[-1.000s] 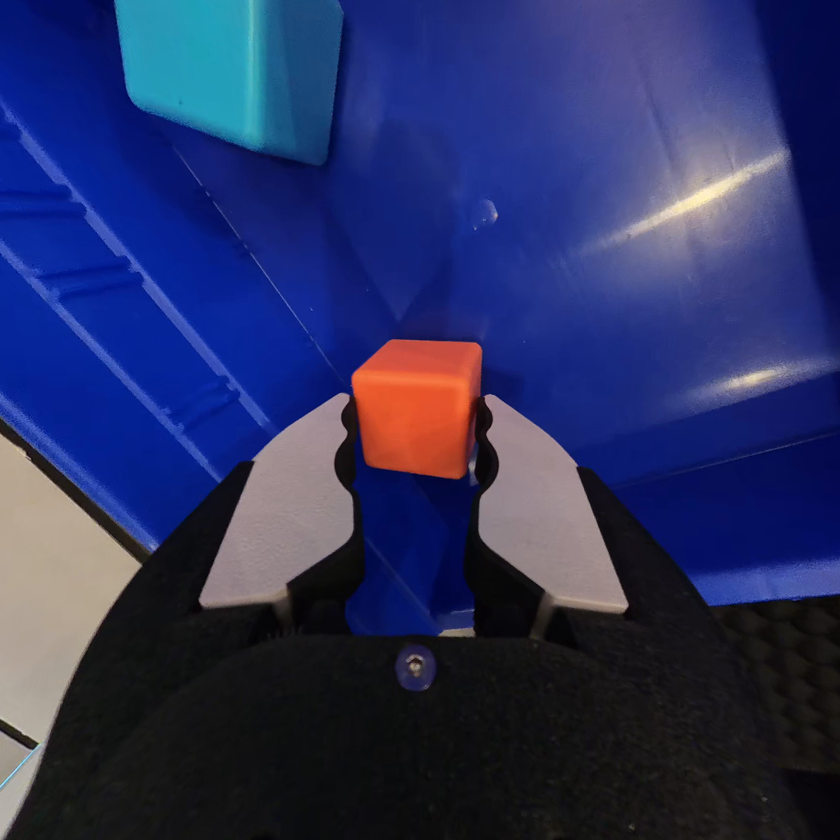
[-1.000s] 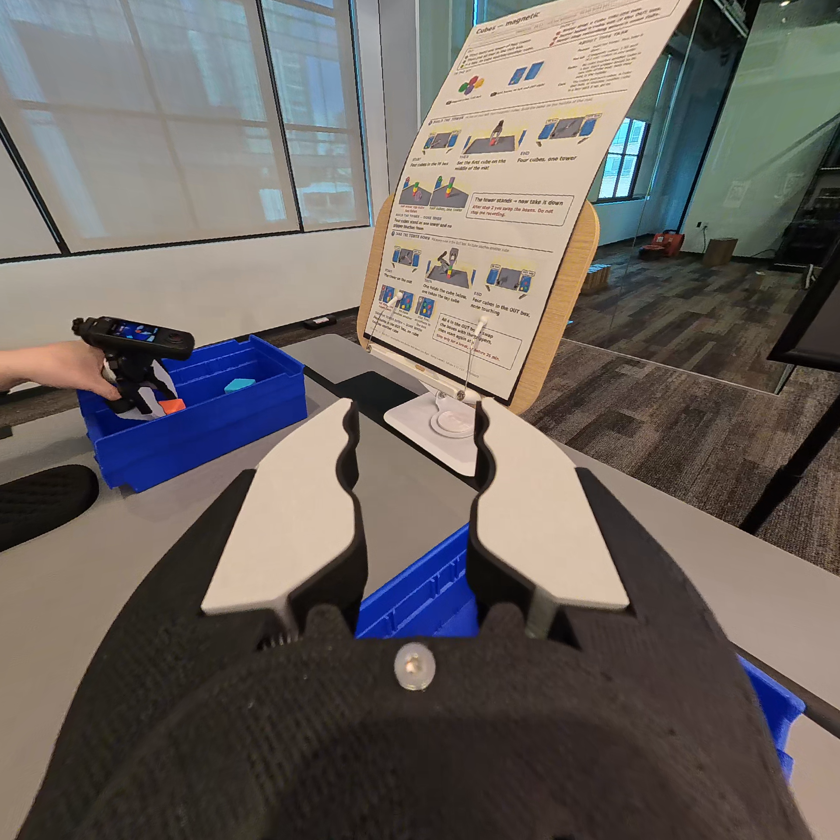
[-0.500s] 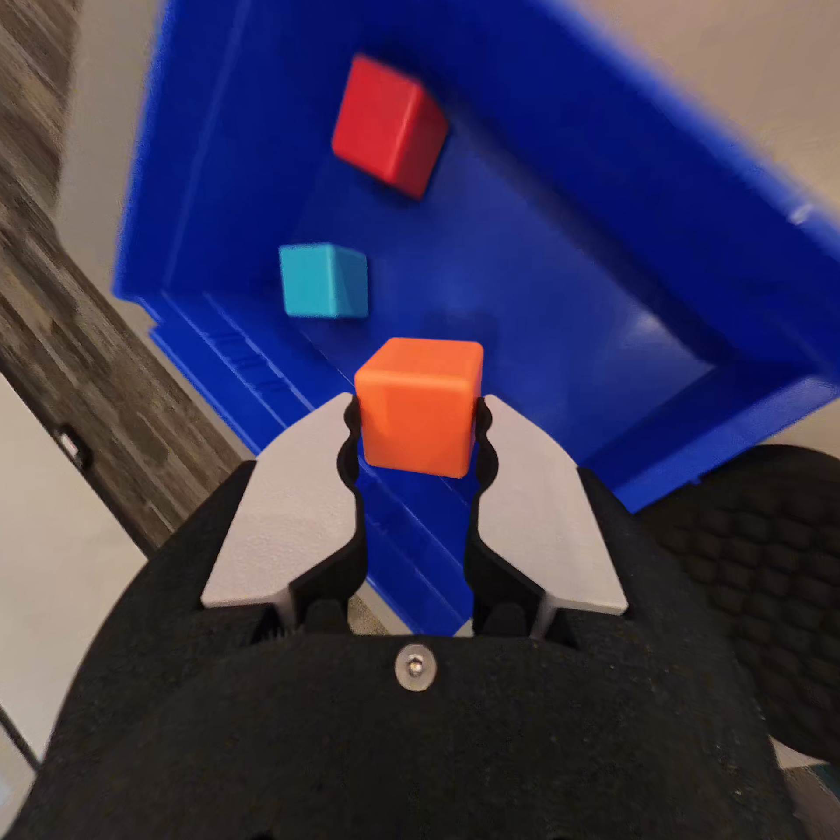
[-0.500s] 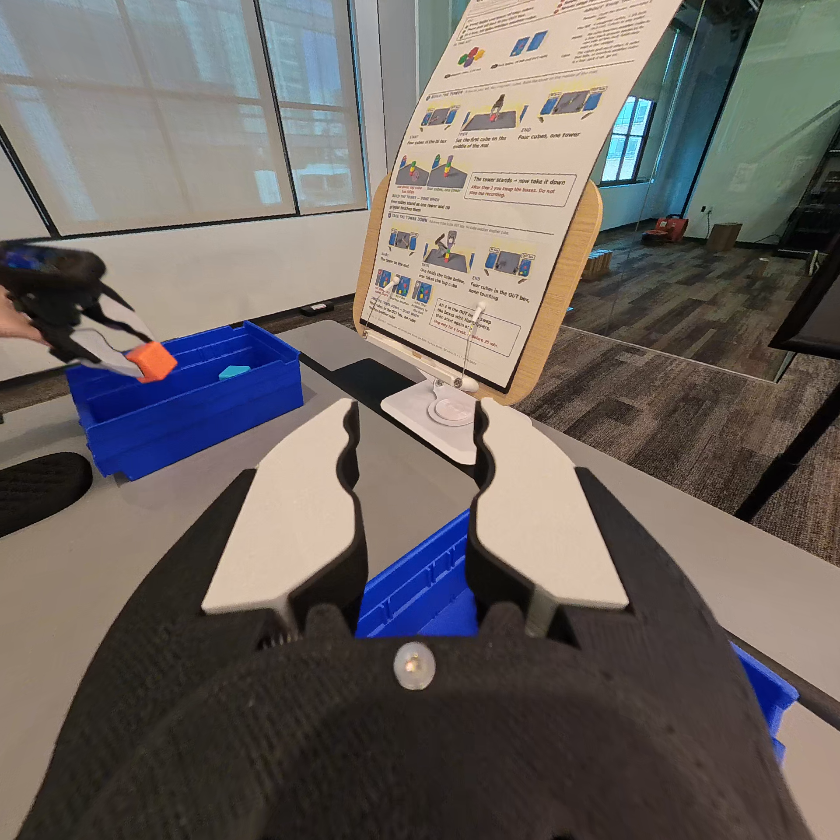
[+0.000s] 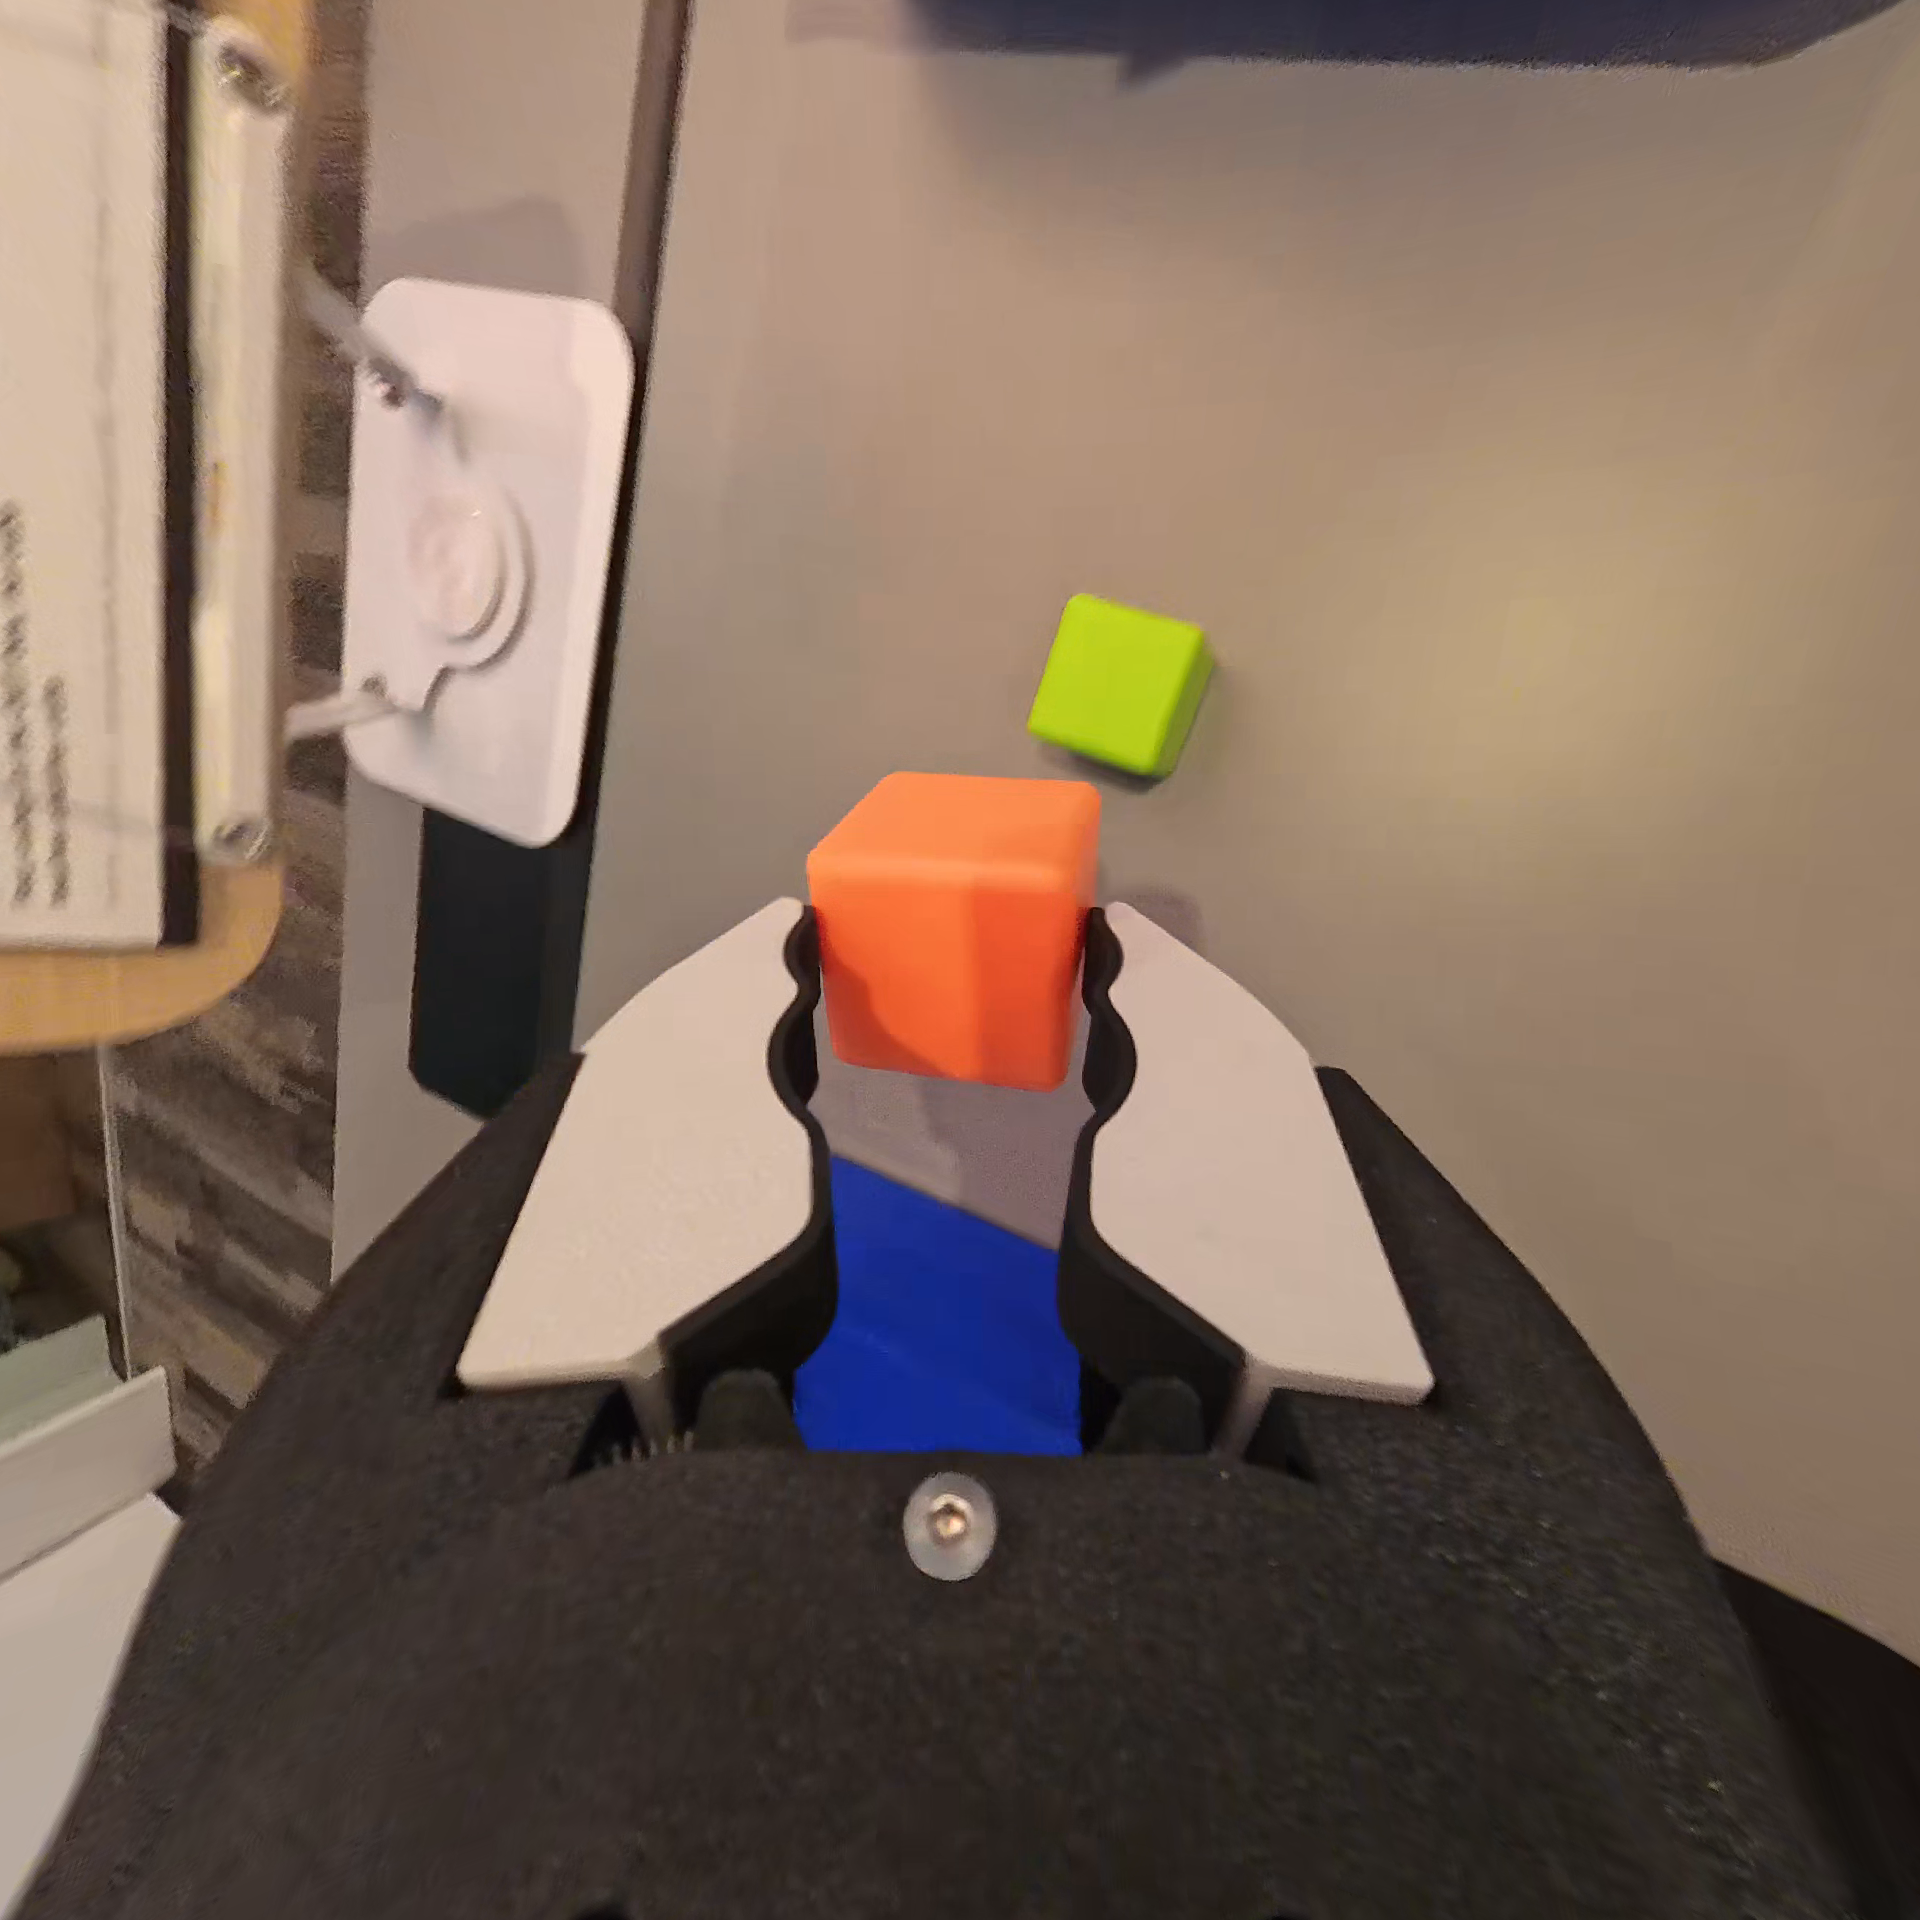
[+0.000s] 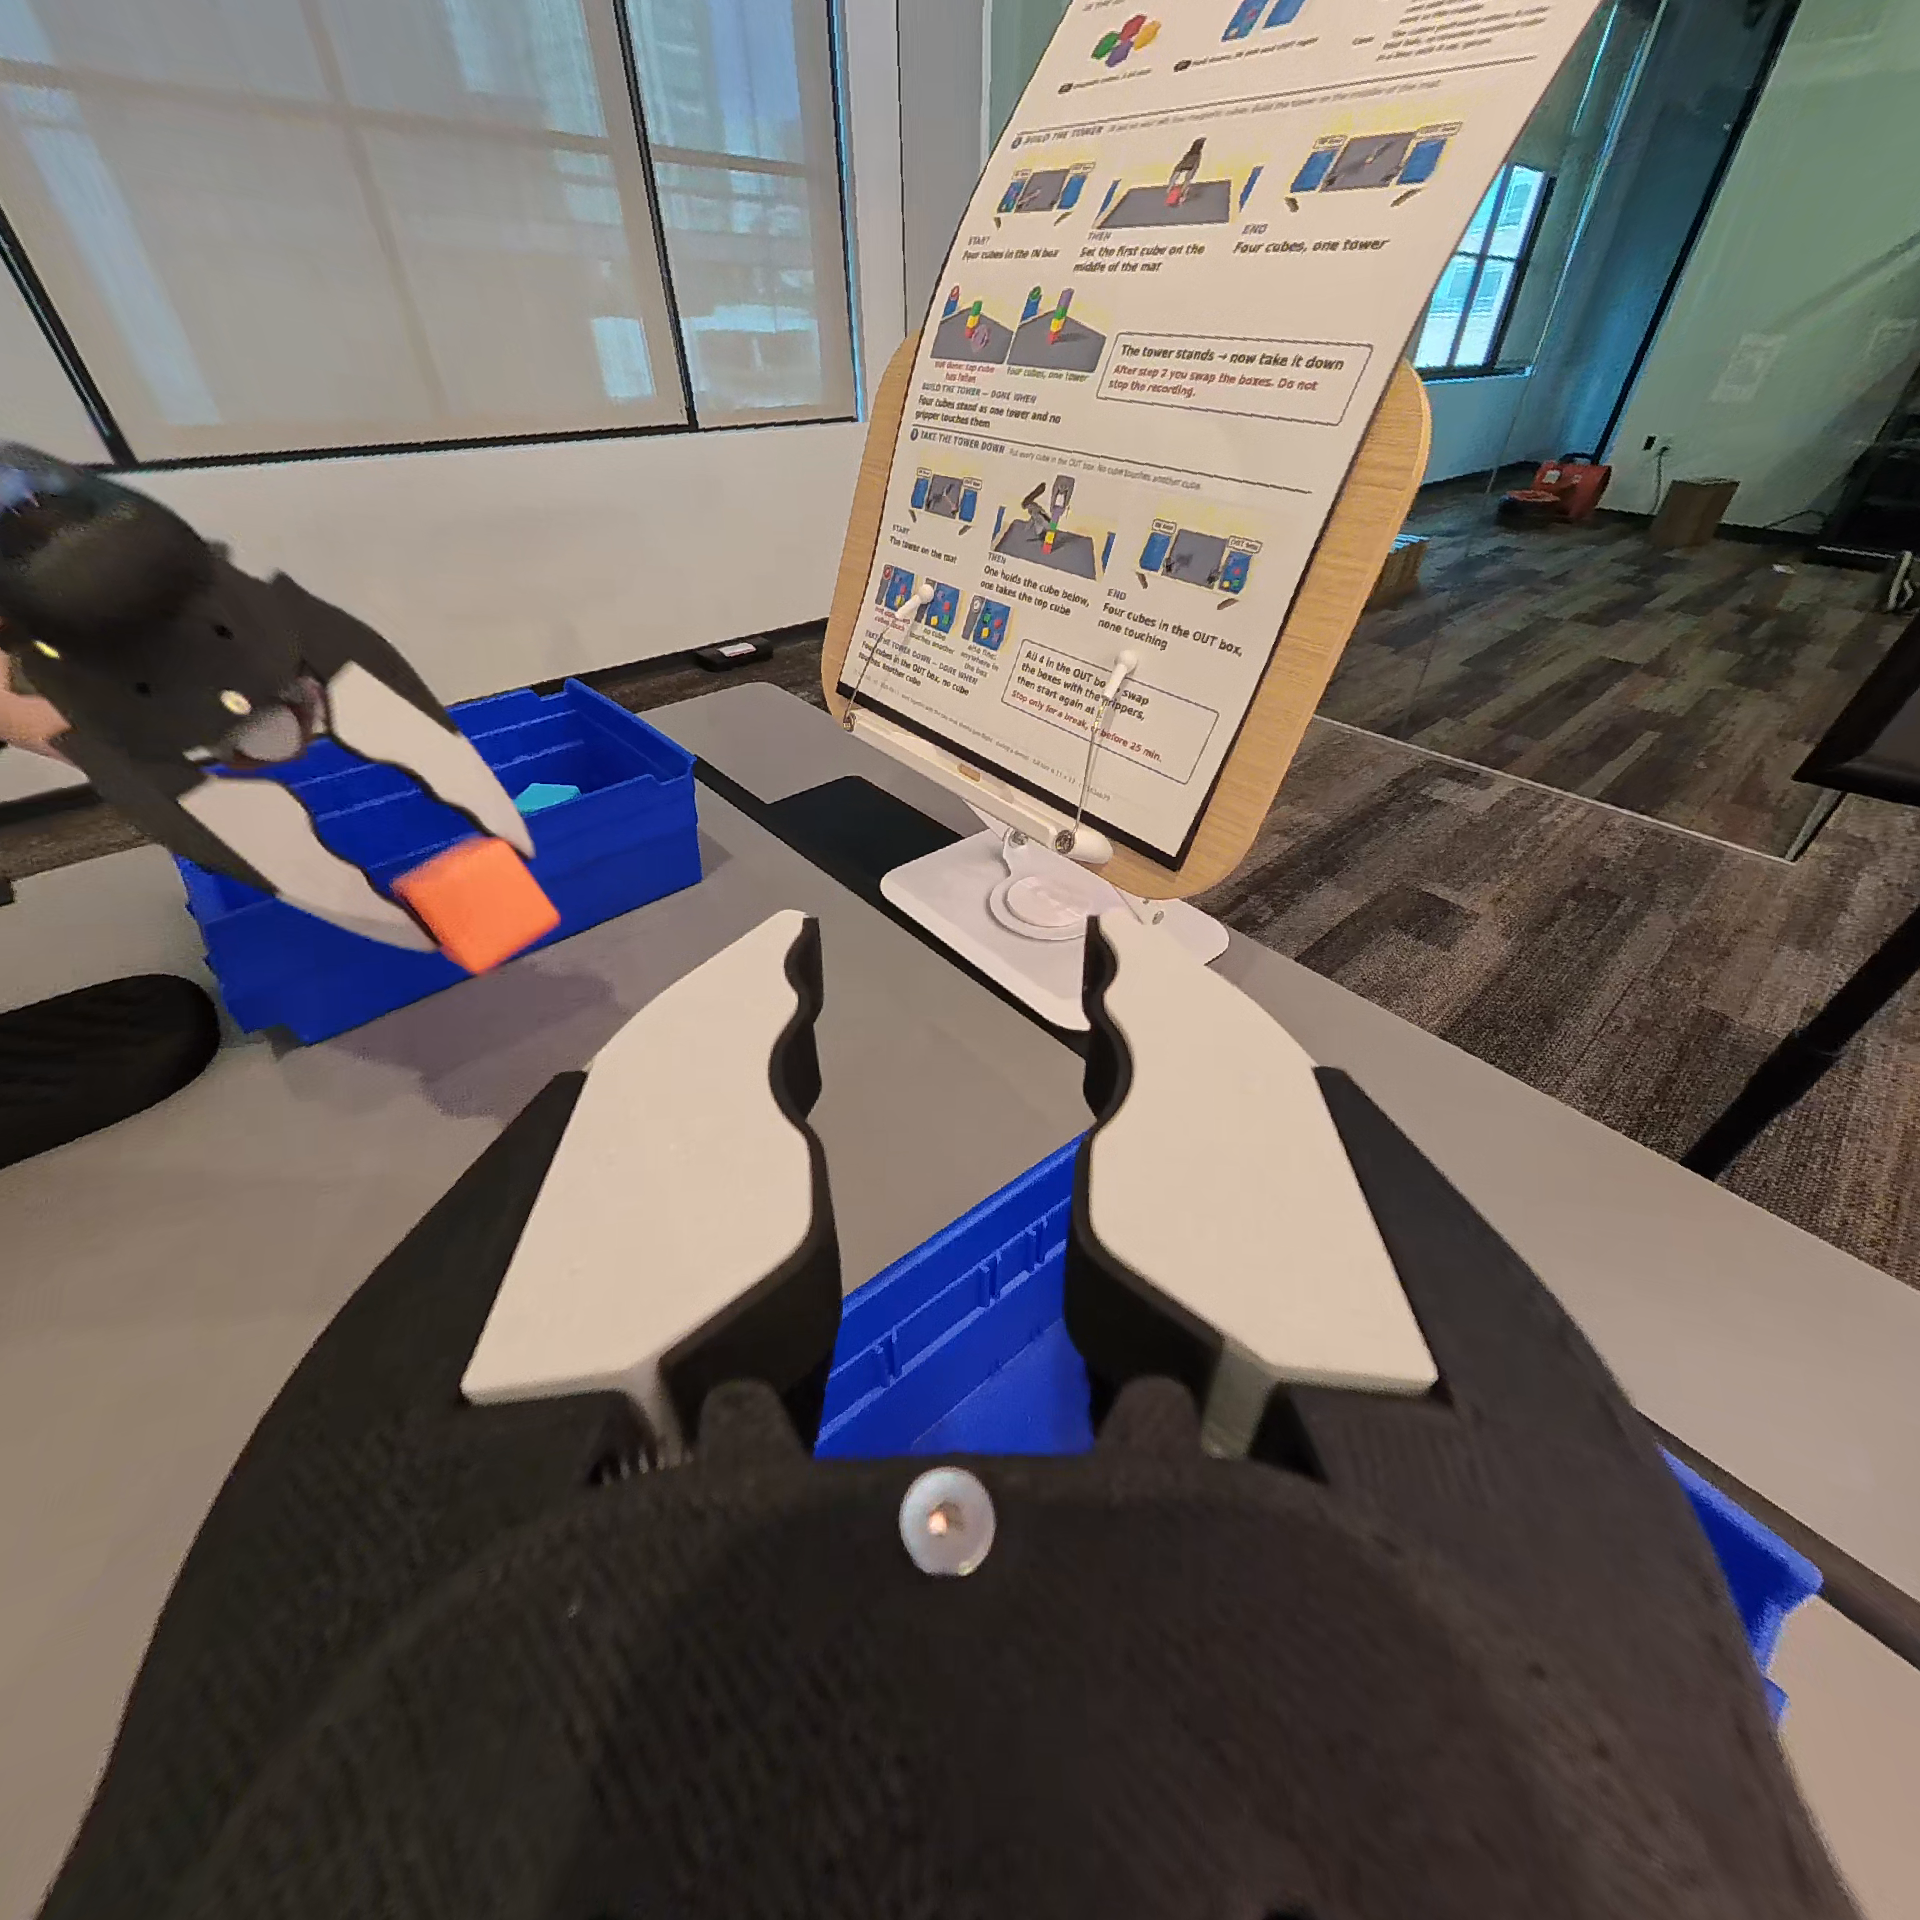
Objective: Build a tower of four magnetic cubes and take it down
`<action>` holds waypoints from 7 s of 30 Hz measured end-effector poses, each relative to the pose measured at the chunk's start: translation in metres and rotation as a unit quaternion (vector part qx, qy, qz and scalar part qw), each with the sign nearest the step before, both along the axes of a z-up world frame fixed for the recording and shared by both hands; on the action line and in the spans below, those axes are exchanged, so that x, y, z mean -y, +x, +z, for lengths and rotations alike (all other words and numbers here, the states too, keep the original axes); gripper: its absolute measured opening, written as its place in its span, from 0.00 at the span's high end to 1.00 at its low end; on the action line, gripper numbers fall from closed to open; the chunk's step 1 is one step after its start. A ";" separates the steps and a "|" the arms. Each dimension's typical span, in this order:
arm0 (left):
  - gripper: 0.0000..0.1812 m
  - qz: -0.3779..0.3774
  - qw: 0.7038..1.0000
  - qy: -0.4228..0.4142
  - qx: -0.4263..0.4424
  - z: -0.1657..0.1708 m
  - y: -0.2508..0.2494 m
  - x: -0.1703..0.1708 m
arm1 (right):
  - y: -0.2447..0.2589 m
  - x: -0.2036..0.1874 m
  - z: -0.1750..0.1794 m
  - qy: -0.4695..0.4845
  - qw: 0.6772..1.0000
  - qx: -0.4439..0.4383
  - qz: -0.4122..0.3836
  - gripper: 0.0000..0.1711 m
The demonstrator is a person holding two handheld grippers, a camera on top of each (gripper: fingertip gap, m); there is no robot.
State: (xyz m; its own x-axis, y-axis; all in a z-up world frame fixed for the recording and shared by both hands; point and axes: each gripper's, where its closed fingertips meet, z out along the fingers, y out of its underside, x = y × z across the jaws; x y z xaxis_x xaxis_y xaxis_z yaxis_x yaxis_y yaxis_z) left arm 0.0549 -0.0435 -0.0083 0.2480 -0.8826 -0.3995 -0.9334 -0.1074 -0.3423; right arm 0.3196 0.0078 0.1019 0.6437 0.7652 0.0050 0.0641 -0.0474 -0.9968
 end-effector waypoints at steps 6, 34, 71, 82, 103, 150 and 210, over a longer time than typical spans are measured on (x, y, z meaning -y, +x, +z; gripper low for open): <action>0.73 -0.081 0.995 -0.029 -0.058 -0.049 0.039 -0.005 | 0.006 0.002 0.001 -0.003 1.000 -0.013 0.004 0.71; 0.70 -0.083 0.996 0.008 -0.022 -0.021 0.033 -0.032 | 0.009 -0.004 -0.015 -0.030 0.999 -0.001 0.012 0.71; 0.71 0.084 0.988 -0.089 -0.097 -0.132 -0.207 -0.113 | 0.009 -0.013 -0.040 -0.063 0.997 0.042 0.006 0.71; 0.72 0.085 0.996 0.014 -0.037 -0.019 -0.198 -0.086 | 0.008 -0.010 -0.035 -0.059 0.997 0.038 0.014 0.71; 0.72 -0.140 0.987 -0.074 -0.006 -0.044 0.055 -0.018 | 0.008 0.002 -0.031 -0.060 0.997 0.029 0.039 0.71; 0.69 0.263 0.949 -0.126 -0.123 -0.128 -0.294 -0.094 | -0.002 -0.010 -0.065 -0.103 0.990 0.087 0.040 0.71; 0.61 0.086 0.868 0.104 0.477 -0.025 0.050 -0.020 | -0.010 -0.003 -0.076 -0.122 0.984 0.112 0.063 0.71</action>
